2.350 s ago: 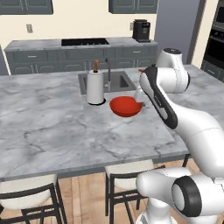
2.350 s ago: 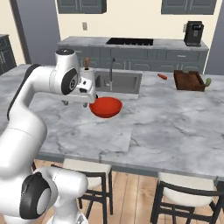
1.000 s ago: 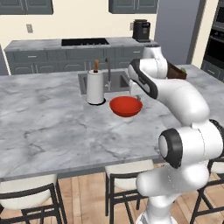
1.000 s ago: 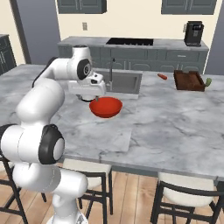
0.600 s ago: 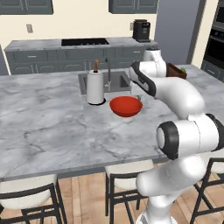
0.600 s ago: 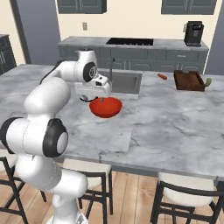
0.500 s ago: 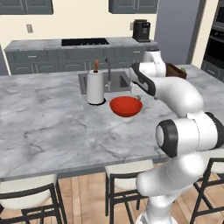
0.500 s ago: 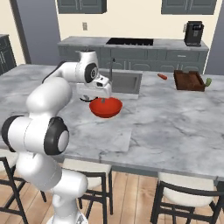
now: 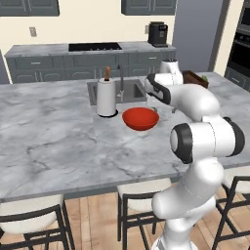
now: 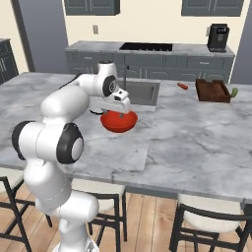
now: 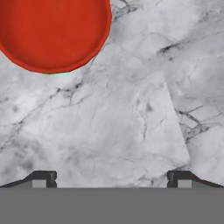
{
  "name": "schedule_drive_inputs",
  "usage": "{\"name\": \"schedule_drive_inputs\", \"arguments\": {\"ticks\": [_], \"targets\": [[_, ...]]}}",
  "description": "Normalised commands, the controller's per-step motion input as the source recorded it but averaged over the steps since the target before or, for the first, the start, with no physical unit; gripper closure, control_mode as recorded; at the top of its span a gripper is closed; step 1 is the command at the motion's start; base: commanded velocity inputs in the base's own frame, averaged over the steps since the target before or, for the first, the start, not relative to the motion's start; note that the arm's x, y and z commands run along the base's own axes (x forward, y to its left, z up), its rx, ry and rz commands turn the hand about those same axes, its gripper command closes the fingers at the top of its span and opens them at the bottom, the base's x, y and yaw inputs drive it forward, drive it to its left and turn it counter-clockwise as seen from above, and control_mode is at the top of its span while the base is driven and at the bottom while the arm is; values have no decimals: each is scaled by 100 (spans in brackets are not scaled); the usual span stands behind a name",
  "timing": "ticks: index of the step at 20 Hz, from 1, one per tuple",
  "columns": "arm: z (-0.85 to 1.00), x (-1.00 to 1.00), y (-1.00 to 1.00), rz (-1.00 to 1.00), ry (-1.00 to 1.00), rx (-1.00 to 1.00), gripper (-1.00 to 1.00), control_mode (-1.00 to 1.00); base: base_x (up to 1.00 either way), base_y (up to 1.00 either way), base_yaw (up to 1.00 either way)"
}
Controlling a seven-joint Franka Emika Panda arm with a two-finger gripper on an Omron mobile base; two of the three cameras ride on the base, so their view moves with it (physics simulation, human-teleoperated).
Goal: Place the two vegetables and bowl onto the tray for setting up a vegetable dip station.
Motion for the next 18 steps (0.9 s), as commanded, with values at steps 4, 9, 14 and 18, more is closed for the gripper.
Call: {"name": "schedule_drive_inputs", "arguments": {"ticks": [4,9,14,18], "targets": [[-22,30,-15,-5,0,6,-100,-100,0,0,0],[-23,33,-12,-5,0,6,-100,-100,0,0,0],[-23,35,-5,-7,-1,2,-100,-100,0,0,0],[-19,33,-2,-5,-2,0,-100,-100,0,0,0]]}}
